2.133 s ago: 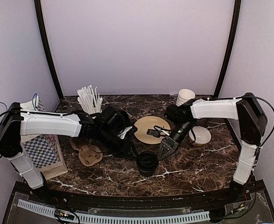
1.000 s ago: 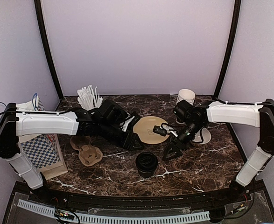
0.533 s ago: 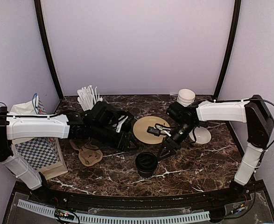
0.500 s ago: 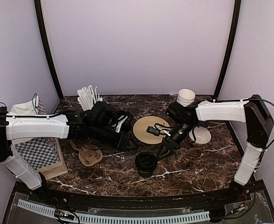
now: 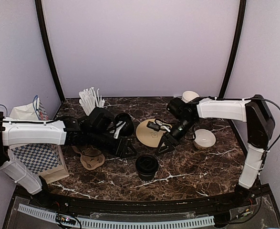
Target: Pack the takeout coffee
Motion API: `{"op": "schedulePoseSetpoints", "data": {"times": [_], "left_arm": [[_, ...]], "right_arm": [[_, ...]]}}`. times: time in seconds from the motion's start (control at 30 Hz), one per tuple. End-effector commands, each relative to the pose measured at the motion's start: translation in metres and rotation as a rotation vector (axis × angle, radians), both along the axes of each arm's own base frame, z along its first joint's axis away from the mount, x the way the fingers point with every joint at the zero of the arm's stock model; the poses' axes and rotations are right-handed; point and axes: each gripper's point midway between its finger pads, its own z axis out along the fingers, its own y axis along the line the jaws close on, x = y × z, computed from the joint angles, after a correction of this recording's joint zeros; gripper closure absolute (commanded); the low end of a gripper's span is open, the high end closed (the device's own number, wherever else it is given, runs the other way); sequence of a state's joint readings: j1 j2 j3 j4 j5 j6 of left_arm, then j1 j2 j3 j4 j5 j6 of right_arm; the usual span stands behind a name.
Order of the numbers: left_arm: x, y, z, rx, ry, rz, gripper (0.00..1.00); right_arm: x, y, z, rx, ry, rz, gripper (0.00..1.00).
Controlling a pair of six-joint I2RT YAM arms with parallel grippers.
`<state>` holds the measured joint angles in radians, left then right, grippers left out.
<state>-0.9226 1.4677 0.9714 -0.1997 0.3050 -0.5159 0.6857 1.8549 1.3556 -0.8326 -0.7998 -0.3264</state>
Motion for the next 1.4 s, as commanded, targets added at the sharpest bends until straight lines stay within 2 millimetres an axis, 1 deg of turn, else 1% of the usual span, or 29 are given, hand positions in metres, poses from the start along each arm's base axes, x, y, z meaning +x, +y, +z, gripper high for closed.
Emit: {"op": "schedulePoseSetpoints", "data": {"times": [0.0, 0.07, 0.2, 0.3, 0.37, 0.5, 0.6, 0.77, 0.93, 1.1, 1.2, 1.23, 1.37], "left_arm": [[0.004, 0.007, 0.005, -0.001, 0.015, 0.056, 0.44], [0.006, 0.006, 0.003, -0.005, 0.039, 0.068, 0.46], [0.007, -0.002, -0.001, -0.032, 0.079, 0.058, 0.5], [0.008, -0.011, -0.003, -0.054, 0.099, 0.039, 0.52], [0.007, -0.015, -0.004, -0.066, 0.109, 0.028, 0.52], [0.005, -0.022, -0.002, -0.08, 0.127, -0.007, 0.52], [0.004, -0.023, -0.005, -0.077, 0.131, -0.012, 0.52], [0.002, -0.024, -0.011, -0.073, 0.149, -0.016, 0.52], [0.001, -0.021, -0.024, -0.047, 0.17, -0.012, 0.52], [-0.003, -0.014, -0.035, -0.022, 0.192, 0.006, 0.55], [-0.006, -0.009, -0.041, -0.011, 0.202, 0.021, 0.58], [-0.008, -0.006, -0.046, 0.001, 0.212, 0.027, 0.6], [-0.014, 0.006, -0.059, 0.05, 0.232, 0.05, 0.65]], "right_arm": [[0.006, -0.01, 0.017, 0.015, -0.045, -0.034, 0.41], [-0.003, -0.017, 0.022, 0.03, -0.055, -0.031, 0.39], [-0.035, -0.03, 0.023, 0.096, -0.007, -0.016, 0.33], [-0.053, -0.032, 0.022, 0.144, 0.019, -0.01, 0.26], [-0.06, -0.029, 0.016, 0.132, 0.023, 0.002, 0.22], [-0.072, -0.015, 0.01, 0.118, 0.049, 0.064, 0.22], [-0.076, -0.004, 0.005, 0.102, 0.054, 0.091, 0.23], [-0.07, 0.007, 0.004, 0.084, 0.07, 0.078, 0.22], [-0.055, 0.014, -0.006, 0.032, 0.049, 0.037, 0.23], [-0.044, 0.014, -0.02, -0.027, 0.029, 0.006, 0.25], [-0.037, 0.009, -0.037, -0.094, 0.0, -0.023, 0.27], [-0.034, 0.006, -0.044, -0.122, -0.008, -0.035, 0.28], [-0.016, -0.011, -0.075, -0.273, -0.087, -0.105, 0.28]]}}
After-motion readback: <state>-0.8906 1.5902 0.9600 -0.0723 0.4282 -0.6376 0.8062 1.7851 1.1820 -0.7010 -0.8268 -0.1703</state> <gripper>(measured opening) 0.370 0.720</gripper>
